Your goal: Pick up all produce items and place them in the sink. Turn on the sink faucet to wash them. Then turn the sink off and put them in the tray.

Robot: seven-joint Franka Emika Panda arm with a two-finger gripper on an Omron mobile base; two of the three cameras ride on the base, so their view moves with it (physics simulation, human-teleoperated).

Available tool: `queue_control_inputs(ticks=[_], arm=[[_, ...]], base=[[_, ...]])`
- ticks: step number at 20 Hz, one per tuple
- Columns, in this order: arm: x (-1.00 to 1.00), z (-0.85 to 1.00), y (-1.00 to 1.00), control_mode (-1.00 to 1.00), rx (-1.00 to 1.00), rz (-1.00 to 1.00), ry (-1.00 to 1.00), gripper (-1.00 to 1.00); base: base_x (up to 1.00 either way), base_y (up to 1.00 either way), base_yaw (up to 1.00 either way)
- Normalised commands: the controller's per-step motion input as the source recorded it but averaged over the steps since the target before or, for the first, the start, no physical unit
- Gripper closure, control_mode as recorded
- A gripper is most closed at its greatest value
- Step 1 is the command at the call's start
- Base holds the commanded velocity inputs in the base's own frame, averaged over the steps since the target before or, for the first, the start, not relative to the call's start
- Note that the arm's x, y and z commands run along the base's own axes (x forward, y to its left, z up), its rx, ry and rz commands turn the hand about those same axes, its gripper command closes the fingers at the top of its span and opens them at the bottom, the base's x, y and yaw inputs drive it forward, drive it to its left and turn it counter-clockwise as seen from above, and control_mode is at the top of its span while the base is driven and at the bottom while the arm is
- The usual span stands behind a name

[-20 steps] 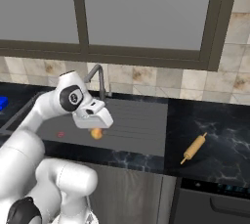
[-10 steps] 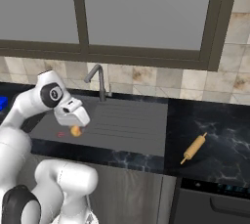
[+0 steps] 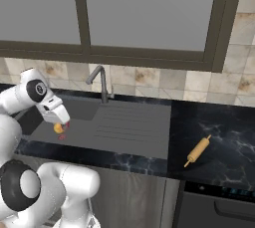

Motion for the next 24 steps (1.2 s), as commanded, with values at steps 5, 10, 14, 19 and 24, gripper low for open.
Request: queue_control_inputs(ticks=[5, 10, 14, 19, 24], arm=[[0.29, -0.02, 0.43, -1.0, 0.0, 0.0, -0.01, 1.0], [0.34, -0.15, 0.5, -1.0, 0.0, 0.0, -0.06, 1.0], [0.35, -0.11, 0.41, -1.0, 0.0, 0.0, -0.08, 1.0], [0.36, -0.12, 0.29, -1.0, 0.02, 0.0, -0.11, 1.0], [0.36, -0.14, 0.14, -1.0, 0.05, 0.0, -0.11, 1.0]], base=[[0.0, 0.0, 0.0], [0.0, 0.0, 0.0], [0.0, 0.0, 0.0], [0.0, 0.0, 0.0], [0.0, 0.0, 0.0]])
